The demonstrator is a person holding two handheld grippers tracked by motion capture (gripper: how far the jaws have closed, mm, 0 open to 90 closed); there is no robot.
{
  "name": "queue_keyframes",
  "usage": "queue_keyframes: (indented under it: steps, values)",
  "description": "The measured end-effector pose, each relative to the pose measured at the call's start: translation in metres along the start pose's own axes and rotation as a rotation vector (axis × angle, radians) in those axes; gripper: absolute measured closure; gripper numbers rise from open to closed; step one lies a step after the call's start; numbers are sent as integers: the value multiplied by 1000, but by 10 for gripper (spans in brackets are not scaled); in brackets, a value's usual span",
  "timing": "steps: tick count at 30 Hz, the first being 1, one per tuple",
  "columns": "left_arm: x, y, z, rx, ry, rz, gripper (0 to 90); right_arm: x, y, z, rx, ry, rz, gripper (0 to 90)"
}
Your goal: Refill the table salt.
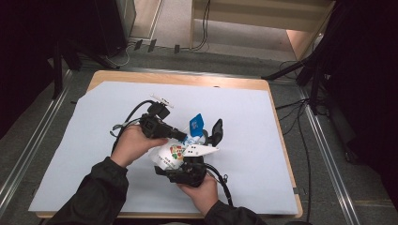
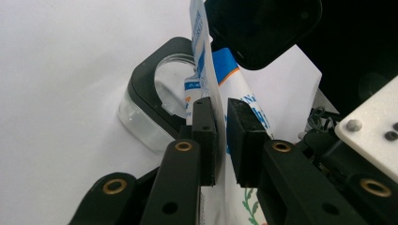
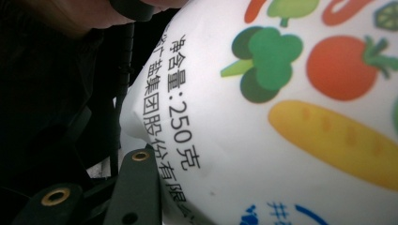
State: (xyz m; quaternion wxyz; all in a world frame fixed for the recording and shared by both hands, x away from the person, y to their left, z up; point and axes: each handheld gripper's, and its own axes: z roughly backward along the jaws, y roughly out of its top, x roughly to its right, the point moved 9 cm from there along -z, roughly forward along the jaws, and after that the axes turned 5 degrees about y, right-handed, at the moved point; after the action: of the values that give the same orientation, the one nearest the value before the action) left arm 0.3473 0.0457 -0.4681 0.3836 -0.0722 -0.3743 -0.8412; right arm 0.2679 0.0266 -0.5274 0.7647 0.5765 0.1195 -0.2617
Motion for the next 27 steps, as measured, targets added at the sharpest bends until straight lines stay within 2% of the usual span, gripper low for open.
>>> queue_keyframes:
  steps: [7,12,17,23,27]
  values:
    - [-1,-2,1,-13,4,2,891,-1,1,1,4,22,-11,606]
    - [-1,-1,0,-8,21,-8,900,-1,2,2,8,40,-30,603]
    - [-2,-2,-4,-18,57,-24,900,3,0,0,-10,17,-36,580]
    - [-2,-1,-6,-14,69,-24,900,3,-1,-1,-18,2,-30,519]
    - [-3,-2,-7,-14,77,-19,900,4,-2,-2,-27,-13,-24,516]
